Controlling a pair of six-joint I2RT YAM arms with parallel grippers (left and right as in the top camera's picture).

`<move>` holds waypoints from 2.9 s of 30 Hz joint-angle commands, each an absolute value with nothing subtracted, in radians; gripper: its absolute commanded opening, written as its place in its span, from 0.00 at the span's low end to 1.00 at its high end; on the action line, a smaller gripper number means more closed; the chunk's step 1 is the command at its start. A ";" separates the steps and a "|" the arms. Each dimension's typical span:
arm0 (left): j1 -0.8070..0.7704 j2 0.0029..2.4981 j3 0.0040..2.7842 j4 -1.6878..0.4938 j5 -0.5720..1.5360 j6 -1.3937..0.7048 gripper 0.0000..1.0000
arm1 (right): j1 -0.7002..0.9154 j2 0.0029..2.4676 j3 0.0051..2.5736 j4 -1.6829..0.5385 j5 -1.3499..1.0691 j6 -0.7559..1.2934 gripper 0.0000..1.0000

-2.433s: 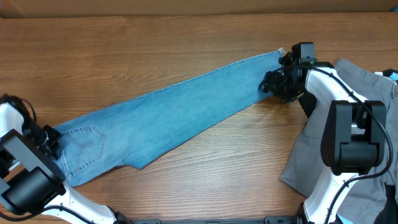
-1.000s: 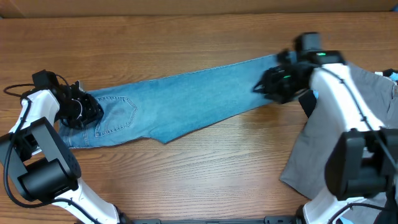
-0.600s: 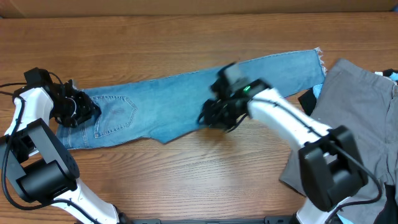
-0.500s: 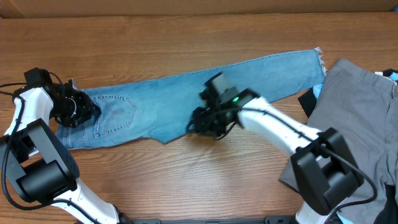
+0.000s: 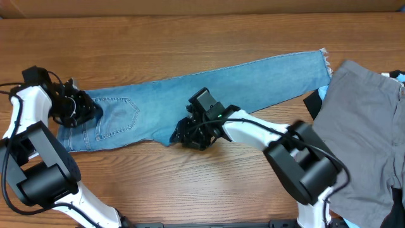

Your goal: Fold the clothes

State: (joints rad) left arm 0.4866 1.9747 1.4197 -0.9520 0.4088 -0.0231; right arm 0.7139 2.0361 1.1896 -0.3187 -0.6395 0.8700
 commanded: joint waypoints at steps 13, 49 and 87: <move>0.490 1.967 1.506 -0.990 0.436 -0.020 0.40 | 0.722 2.061 1.185 -0.171 -0.709 0.883 0.08; 0.541 1.967 1.620 -1.065 0.357 -0.007 0.49 | 0.705 1.972 1.241 -0.558 -0.612 0.751 0.09; 0.693 1.969 1.241 -0.662 0.266 -0.194 0.04 | 0.698 1.971 1.242 -0.640 -0.605 0.759 0.04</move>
